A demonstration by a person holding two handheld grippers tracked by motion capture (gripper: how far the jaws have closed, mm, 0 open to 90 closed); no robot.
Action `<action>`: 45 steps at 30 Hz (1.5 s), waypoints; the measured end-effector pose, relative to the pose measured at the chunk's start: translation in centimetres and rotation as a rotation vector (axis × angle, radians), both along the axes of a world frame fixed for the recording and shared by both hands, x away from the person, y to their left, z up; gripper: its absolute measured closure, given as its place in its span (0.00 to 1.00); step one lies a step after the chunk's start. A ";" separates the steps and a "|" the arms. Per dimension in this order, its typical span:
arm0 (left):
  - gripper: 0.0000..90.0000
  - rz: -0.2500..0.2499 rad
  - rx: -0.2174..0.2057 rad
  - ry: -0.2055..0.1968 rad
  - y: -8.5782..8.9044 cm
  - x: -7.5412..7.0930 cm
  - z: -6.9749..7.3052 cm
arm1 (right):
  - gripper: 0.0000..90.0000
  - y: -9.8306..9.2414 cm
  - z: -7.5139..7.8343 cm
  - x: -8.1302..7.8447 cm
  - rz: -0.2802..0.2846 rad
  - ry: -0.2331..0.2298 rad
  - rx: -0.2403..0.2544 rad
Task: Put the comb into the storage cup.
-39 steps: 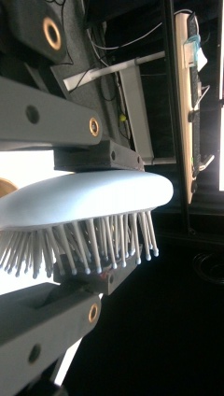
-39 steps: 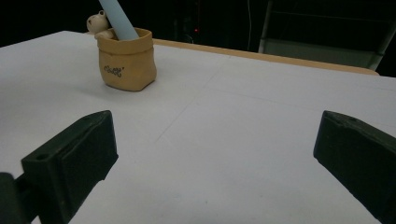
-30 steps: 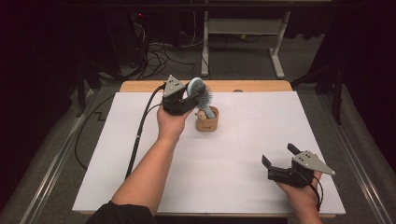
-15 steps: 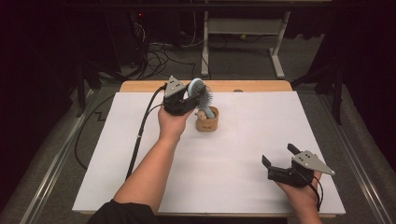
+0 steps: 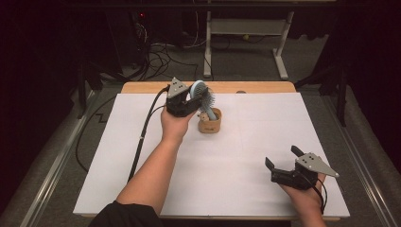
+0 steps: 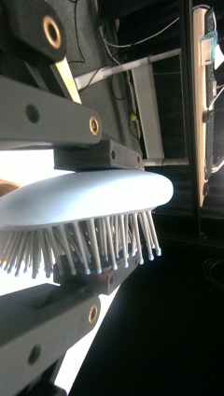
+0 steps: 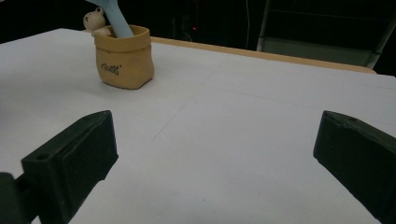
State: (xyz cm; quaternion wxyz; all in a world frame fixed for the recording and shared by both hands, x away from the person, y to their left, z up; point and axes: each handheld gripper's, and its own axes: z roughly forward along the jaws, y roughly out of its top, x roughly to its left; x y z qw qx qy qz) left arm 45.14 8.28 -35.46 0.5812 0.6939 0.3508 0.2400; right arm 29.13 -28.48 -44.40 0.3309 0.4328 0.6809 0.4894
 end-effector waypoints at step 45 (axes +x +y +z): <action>0.35 0.034 0.050 0.051 2.0 1.2 -0.6 | 0.00 -0.1 -0.1 0.1 0.000 0.005 0.003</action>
